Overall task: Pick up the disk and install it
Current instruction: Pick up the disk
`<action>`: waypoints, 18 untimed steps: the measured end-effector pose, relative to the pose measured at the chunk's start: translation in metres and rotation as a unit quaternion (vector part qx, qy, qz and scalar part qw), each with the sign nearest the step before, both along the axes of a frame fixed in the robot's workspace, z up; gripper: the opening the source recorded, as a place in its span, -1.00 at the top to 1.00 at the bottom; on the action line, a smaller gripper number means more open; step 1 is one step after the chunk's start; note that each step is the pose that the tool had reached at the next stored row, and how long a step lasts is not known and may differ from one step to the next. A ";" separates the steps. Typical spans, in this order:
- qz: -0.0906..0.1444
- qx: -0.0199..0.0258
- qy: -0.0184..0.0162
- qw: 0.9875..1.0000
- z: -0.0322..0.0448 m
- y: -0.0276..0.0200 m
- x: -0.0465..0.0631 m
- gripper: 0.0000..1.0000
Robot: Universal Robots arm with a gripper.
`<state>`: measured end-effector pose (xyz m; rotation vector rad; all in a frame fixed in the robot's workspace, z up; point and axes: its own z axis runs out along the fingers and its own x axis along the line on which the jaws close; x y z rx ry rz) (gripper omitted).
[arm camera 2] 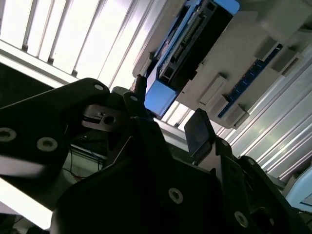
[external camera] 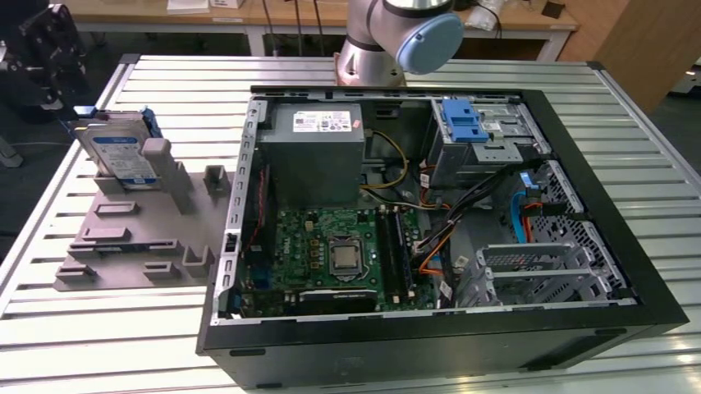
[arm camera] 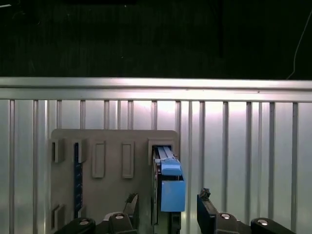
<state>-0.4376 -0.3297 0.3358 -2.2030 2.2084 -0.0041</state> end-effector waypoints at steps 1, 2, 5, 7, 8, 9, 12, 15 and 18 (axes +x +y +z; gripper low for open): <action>0.002 0.000 0.000 1.000 -0.0018 0.0000 0.000 -0.17; 0.004 0.000 0.000 1.000 -0.0036 0.0001 0.000 -0.17; 0.005 0.000 0.001 1.000 -0.0089 0.0002 0.000 -0.17; 0.005 0.000 0.003 1.000 -0.0126 0.0002 0.000 -0.17; 0.005 0.000 0.005 1.000 -0.0142 0.0002 0.000 -0.17; 0.005 0.000 0.006 1.000 -0.0157 0.0002 0.000 -0.17; 0.005 0.000 0.007 1.000 -0.0158 0.0002 0.000 -0.17; 0.005 0.000 0.007 1.000 -0.0164 0.0002 0.000 -0.17; 0.005 0.000 0.007 1.000 -0.0193 0.0002 0.000 -0.17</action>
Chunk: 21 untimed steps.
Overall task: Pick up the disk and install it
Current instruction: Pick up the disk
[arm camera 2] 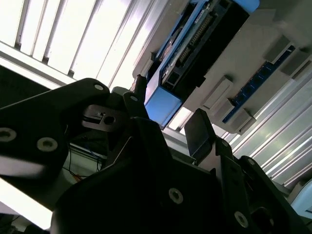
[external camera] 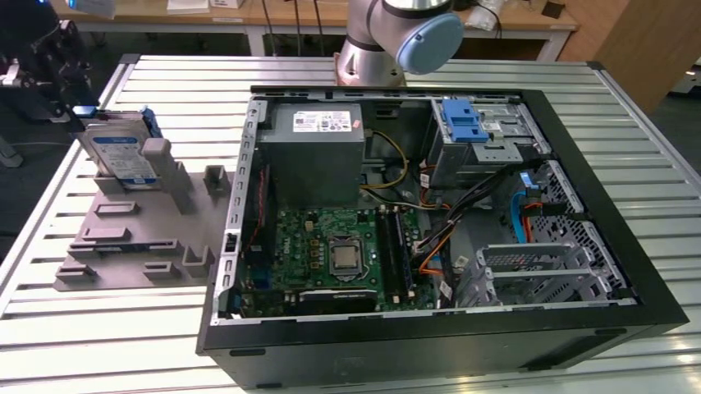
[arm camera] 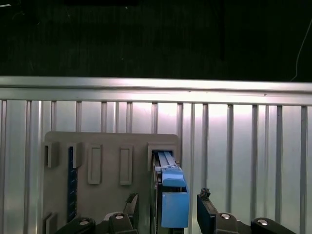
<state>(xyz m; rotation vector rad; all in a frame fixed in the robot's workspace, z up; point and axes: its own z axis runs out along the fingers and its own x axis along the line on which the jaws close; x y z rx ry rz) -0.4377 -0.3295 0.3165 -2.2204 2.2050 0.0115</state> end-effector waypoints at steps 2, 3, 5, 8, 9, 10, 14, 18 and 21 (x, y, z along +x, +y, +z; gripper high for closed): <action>0.000 0.000 0.000 1.000 -0.0030 0.0000 0.000 -0.17; 0.000 0.000 0.000 1.000 -0.0045 0.0000 0.000 -0.17; 0.000 0.000 0.000 1.000 -0.0075 0.0001 0.000 -0.17; 0.000 0.000 0.001 1.000 -0.0110 0.0002 0.000 -0.17; 0.000 0.000 0.002 1.000 -0.0121 0.0002 0.000 -0.17; 0.000 0.001 0.002 1.000 -0.0131 0.0002 0.000 -0.17; 0.000 0.001 0.002 1.000 -0.0161 0.0007 0.000 -0.17; 0.000 0.001 0.003 1.000 -0.0185 0.0017 0.000 -0.17; 0.000 0.002 0.003 1.000 -0.0210 0.0021 0.000 -0.17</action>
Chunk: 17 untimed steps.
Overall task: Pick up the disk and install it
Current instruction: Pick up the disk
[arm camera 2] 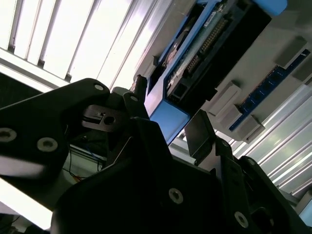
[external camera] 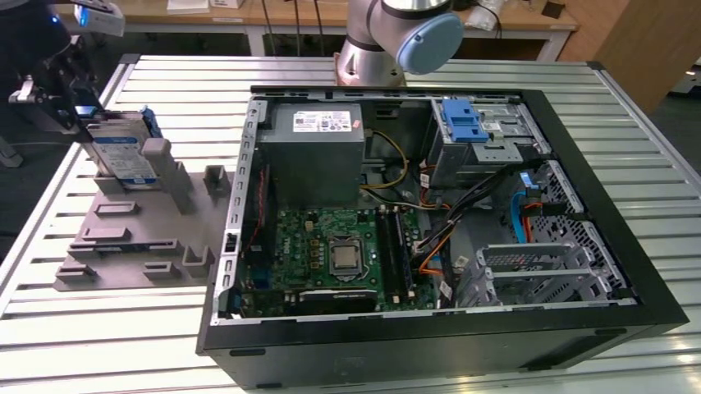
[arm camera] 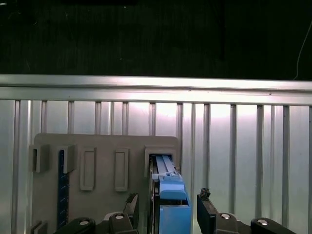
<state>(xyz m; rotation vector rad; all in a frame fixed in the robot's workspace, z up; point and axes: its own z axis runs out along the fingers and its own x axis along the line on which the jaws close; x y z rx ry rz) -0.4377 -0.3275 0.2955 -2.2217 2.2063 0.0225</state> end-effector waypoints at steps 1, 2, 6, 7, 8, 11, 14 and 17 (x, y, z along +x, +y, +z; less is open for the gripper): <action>0.000 0.000 0.000 1.000 -0.0011 0.0000 0.000 -0.17; 0.000 0.000 0.001 1.000 -0.0020 0.0001 0.000 -0.17; 0.000 0.000 0.001 1.000 -0.0023 0.0001 0.000 -0.15; 0.000 0.000 0.001 1.000 -0.0024 0.0001 0.000 -0.01; 0.000 0.000 0.001 1.000 -0.0024 0.0001 0.000 -0.01; 0.000 0.000 0.001 1.000 -0.0026 0.0000 0.000 -0.01; 0.000 -0.002 0.002 1.000 -0.0032 0.0007 0.000 -0.01; 0.000 -0.002 0.004 1.000 -0.0038 0.0012 0.000 -0.01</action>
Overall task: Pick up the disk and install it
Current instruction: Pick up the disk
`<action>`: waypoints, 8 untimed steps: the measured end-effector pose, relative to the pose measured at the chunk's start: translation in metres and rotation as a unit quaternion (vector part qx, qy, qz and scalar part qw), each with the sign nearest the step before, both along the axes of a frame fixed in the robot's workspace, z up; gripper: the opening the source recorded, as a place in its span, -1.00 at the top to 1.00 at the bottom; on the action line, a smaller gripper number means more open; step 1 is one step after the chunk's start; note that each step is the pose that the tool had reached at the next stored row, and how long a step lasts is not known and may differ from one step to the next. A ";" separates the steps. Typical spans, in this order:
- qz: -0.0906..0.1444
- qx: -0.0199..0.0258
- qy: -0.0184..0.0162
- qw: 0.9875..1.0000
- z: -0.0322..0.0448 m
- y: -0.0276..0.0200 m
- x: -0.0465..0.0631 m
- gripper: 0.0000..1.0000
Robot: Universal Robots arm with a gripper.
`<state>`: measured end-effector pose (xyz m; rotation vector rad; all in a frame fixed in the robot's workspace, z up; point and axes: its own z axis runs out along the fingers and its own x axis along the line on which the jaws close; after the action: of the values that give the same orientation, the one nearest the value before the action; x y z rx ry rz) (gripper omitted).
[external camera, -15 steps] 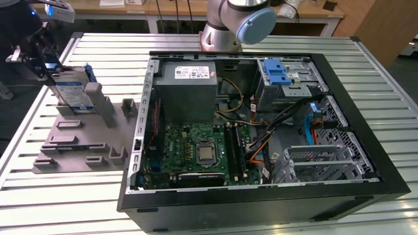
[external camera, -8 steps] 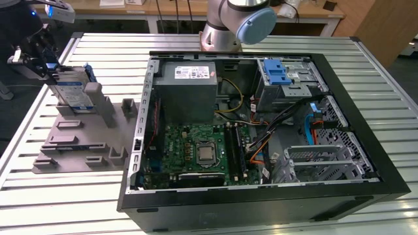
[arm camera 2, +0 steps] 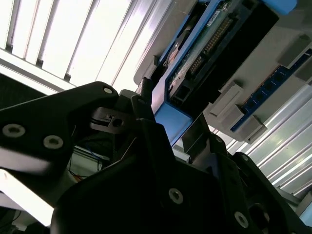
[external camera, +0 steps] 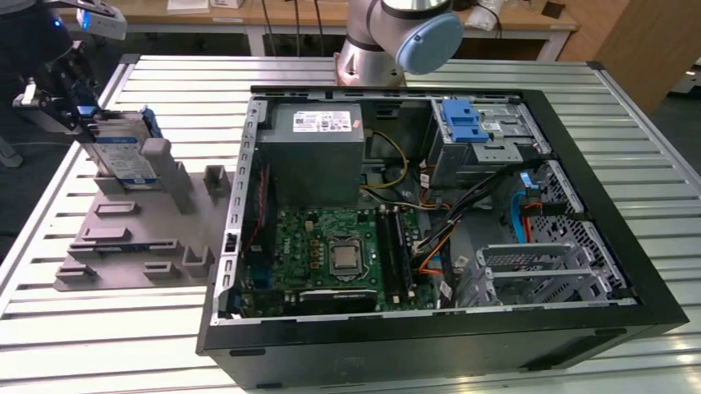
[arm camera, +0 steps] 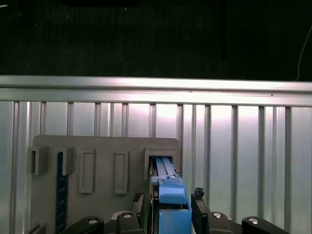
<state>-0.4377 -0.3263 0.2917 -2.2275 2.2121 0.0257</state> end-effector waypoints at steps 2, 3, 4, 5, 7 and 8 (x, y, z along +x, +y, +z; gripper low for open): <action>0.000 0.000 0.001 1.000 -0.0005 0.0001 0.000 -0.01; 0.000 0.000 0.001 1.000 -0.0010 0.0001 0.000 0.02; 0.000 0.000 0.001 1.000 -0.0015 0.0001 0.000 0.02; 0.000 0.000 0.002 1.000 -0.0023 0.0001 0.000 0.15; 0.000 0.000 0.001 1.000 -0.0025 0.0001 0.000 0.26; 0.000 0.000 0.001 1.000 -0.0025 0.0001 0.000 0.26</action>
<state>-0.4377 -0.3262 0.2892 -2.2291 2.2139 0.0282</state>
